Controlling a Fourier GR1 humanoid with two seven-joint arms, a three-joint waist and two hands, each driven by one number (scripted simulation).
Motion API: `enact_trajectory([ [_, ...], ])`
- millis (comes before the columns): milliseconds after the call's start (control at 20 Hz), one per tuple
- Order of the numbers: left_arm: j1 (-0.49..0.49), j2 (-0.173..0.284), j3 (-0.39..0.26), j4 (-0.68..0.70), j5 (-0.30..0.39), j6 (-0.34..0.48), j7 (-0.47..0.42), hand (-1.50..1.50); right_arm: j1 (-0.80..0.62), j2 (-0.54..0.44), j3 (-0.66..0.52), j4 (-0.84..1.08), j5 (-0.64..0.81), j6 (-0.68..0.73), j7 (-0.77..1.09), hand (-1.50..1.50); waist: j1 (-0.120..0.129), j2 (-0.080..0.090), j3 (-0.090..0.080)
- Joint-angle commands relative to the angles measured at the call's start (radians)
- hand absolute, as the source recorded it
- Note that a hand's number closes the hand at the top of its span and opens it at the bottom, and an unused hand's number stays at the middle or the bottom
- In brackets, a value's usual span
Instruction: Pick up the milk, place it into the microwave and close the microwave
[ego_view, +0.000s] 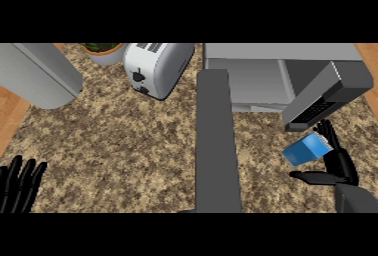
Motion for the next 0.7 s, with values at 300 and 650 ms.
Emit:
enact_trajectory([
  [300,-0.014,-0.002,0.01,0.01,-0.002,0.012,0.008,-1.5,-0.004,0.036,-0.021,-0.008,-0.075,0.25,-0.088,1.5,-0.004,0.0,0.003],
  [650,0.001,0.002,0.022,0.021,0.008,0.001,-0.008,-1.5,-0.009,0.077,-0.01,-0.064,-0.118,0.299,-0.031,1.5,-0.008,-0.006,0.0],
])
